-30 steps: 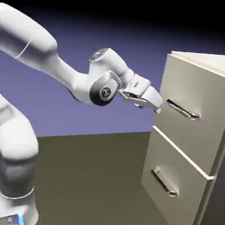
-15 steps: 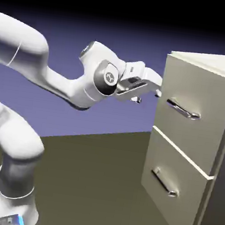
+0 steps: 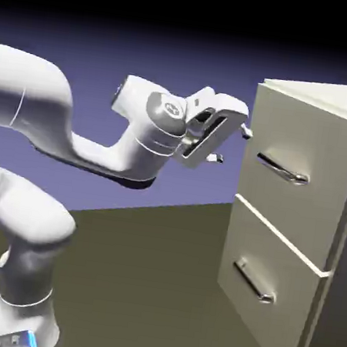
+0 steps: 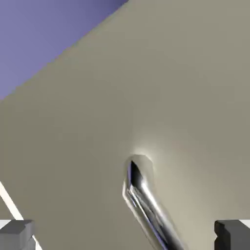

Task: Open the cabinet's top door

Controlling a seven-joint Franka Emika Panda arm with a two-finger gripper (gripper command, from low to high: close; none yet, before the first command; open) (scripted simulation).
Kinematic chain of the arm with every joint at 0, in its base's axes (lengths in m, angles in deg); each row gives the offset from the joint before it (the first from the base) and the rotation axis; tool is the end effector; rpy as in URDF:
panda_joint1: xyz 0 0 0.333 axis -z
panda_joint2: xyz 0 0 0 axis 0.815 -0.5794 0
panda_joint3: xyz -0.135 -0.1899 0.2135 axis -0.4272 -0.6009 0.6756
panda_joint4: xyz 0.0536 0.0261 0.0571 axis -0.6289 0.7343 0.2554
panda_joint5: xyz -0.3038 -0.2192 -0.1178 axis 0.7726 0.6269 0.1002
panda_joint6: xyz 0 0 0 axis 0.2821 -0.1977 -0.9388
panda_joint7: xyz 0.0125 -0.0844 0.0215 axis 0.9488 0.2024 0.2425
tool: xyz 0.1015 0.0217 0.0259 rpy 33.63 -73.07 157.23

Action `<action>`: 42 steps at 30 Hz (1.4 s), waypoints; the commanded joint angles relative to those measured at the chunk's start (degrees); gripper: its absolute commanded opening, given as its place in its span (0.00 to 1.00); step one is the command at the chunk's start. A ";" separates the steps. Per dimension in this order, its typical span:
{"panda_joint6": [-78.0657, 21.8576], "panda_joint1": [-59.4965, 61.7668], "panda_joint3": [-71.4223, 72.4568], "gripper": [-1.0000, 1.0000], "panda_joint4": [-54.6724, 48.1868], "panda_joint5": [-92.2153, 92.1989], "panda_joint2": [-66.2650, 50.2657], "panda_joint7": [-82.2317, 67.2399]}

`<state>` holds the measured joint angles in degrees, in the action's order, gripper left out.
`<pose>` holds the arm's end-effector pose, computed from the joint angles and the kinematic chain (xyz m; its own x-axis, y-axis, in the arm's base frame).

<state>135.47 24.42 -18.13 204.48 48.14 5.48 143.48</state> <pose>0.3402 -0.0194 0.5201 0.3378 0.3179 0.8859 0.0628 -0.9468 0.3158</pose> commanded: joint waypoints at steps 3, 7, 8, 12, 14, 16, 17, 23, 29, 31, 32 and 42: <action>-0.77 -2.12 -2.76 0.50 -0.49 7.48 1.46 1.16; -1.80 -4.95 -6.45 0.50 -1.14 17.45 3.41 2.70; -2.05 -5.66 -7.37 0.50 -1.30 19.94 3.90 3.08; -3.08 -8.48 -11.05 0.50 -1.96 29.91 5.85 4.62; -3.59 -9.90 -12.90 0.50 -2.28 34.89 6.82 5.39; -4.10 -11.31 -14.74 0.50 -2.61 39.88 7.80 6.16; -4.36 -12.02 -15.66 0.50 -2.77 42.37 8.29 6.55; -5.90 -16.26 -21.18 0.50 -3.75 57.33 11.21 8.86; -7.76 -23.31 -25.39 0.50 -8.40 61.21 9.32 10.01; -8.75 -27.27 -27.40 0.50 -11.22 61.91 7.78 10.48; -8.75 -27.27 -27.40 0.00 -11.22 61.91 7.78 10.48; -2.79 -8.58 -17.64 0.00 0.55 60.06 13.60 11.49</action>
<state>132.71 15.84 -35.77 205.03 108.23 19.08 154.98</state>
